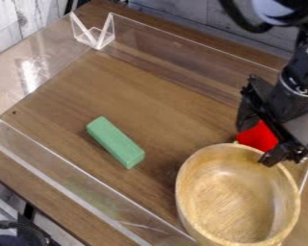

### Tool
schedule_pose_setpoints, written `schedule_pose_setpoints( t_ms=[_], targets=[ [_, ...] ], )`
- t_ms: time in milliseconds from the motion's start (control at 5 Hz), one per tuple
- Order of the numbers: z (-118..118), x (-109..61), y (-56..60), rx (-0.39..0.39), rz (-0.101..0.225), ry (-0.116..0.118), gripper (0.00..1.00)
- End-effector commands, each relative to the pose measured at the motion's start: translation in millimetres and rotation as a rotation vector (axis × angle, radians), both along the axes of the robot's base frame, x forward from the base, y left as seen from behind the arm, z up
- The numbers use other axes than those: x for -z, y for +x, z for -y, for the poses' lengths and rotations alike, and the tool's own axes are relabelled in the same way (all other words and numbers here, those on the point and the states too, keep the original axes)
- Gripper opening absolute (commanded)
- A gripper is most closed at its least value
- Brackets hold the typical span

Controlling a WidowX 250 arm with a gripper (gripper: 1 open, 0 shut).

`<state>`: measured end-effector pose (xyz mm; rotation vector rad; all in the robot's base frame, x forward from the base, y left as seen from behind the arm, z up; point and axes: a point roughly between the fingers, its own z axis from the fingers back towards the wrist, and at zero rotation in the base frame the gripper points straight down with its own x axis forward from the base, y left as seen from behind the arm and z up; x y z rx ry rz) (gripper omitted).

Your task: Move the red object to the left side of the table

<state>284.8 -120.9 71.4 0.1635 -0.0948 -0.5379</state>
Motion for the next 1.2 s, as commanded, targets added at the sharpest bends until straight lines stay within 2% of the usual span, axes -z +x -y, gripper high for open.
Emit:
schedule_pose_setpoints(
  t_ms=[0,200,400,600,800,1000],
  targets=[
    [-9.0,-20.4,10.8,0.004,0.077,-0.034,1.00],
    [-23.2,-14.6,12.0,0.013,0.090,-0.043,1.00],
    [-31.7,-12.7,19.3,0.042,0.115,-0.043,1.00],
    [-34.1,-8.4,21.4,0.055,0.134,-0.034,1.00],
    [-19.0,-16.2,21.1,0.011,0.144,-0.021,1.00],
    [-8.2,-7.4,18.1,0.003,0.137,-0.030,1.00]
  ],
)
